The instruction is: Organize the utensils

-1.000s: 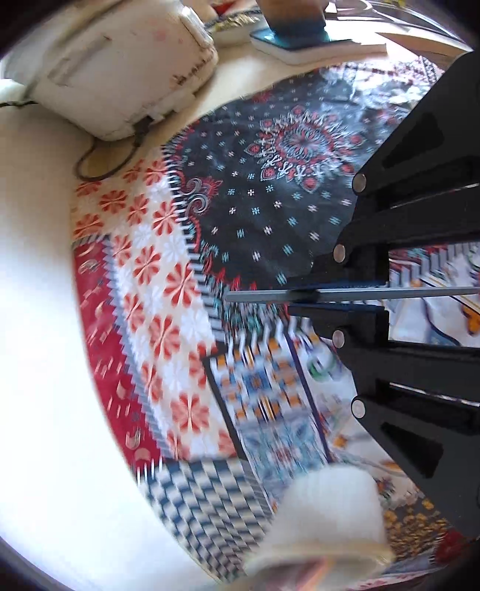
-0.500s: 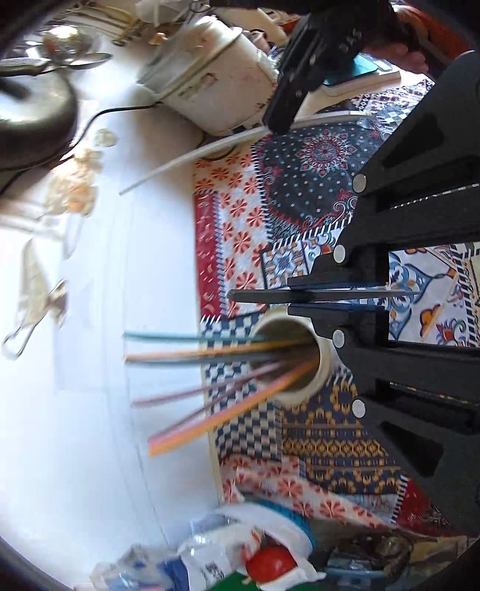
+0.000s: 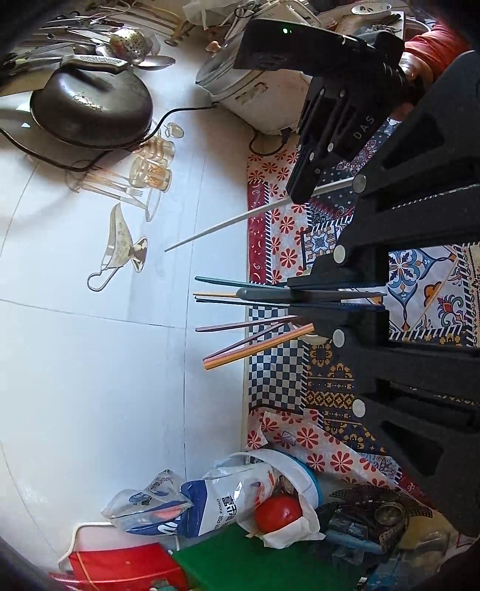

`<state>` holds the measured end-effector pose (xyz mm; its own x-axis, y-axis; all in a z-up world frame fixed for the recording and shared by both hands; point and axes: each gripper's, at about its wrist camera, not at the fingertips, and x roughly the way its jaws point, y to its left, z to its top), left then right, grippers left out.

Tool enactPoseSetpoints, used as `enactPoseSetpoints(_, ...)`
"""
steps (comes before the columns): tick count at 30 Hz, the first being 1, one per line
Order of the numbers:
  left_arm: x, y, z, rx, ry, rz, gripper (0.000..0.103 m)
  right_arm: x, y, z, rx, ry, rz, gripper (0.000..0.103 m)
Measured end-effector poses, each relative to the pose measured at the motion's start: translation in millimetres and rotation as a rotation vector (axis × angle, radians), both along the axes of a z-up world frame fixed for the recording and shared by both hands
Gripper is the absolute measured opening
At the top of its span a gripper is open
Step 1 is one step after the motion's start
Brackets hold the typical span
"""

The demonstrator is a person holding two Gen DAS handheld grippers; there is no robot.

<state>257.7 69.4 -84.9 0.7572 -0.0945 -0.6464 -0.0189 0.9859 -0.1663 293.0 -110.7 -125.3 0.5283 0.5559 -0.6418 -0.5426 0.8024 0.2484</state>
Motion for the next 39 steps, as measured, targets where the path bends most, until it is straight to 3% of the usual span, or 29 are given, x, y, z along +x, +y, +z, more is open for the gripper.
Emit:
enactPoseSetpoints(10, 6, 19, 50, -0.010, -0.103, 0.044, 0.004, 18, 22, 14, 0.011, -0.070, 0.047, 0.006)
enactPoseSetpoints(16, 18, 23, 65, 0.023, -0.145, 0.069, 0.004, 30, 43, 18, 0.025, -0.113, 0.104, 0.006)
enactPoseSetpoints(25, 51, 28, 31, 0.017, -0.083, 0.080, 0.004, 54, 79, -15, 0.026, -0.113, 0.169, 0.006)
enactPoseSetpoints(39, 79, 30, -12, 0.022, 0.012, 0.067, 0.004, 67, 85, -77, -0.006, 0.005, 0.179, 0.006)
